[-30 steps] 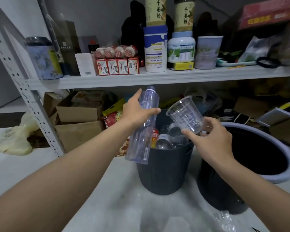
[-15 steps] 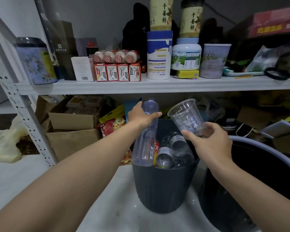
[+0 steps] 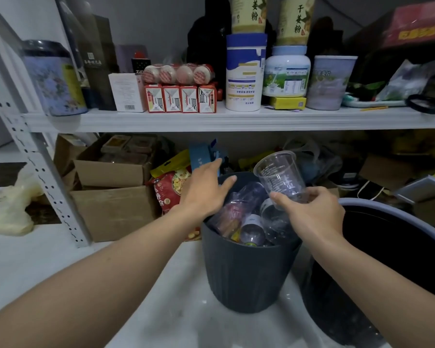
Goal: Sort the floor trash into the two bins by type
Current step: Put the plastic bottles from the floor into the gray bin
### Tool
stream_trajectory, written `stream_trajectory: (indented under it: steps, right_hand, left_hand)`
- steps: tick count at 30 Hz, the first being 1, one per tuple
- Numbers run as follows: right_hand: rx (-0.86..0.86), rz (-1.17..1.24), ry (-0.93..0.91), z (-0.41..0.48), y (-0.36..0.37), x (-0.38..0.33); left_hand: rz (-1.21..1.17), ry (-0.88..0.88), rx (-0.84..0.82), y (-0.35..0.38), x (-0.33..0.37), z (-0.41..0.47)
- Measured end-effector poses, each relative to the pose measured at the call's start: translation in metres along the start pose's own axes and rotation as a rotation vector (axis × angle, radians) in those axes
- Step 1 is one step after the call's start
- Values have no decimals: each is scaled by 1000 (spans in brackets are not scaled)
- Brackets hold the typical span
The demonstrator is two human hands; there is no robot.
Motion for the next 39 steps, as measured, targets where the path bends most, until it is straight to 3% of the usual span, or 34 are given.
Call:
stream_trajectory:
  steps: [4, 12, 18, 28, 34, 39]
  right_hand:
    - [-12, -24, 36, -3, 14, -4]
    - [-70, -174, 15, -15, 43, -12]
    - [-69, -334, -115, -24, 39, -14]
    - [-213, -597, -399, -68, 14, -21]
    - [-334, -895, -471, -101, -16, -7]
    - [-428, -990, -527, -135, -52, 8]
  left_hand:
    - [164, 101, 30, -9, 4, -21]
    - [270, 129, -10, -11, -2, -45]
    - [293, 144, -13, -11, 3, -55]
    - [335, 198, -57, -9, 22, -88]
    - [375, 237, -100, -2, 60, -122]
    - [473, 241, -121, 13, 108, -166]
Point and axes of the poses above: each hand's wrist, its own z-axis towards the middle knuckle, its own y-axis out of the palm, x = y × z, the point moved 8 cm from there along z, towards the middle knuckle, and after that the axes turned 9 degrees about -x, right-handed, at the moved point
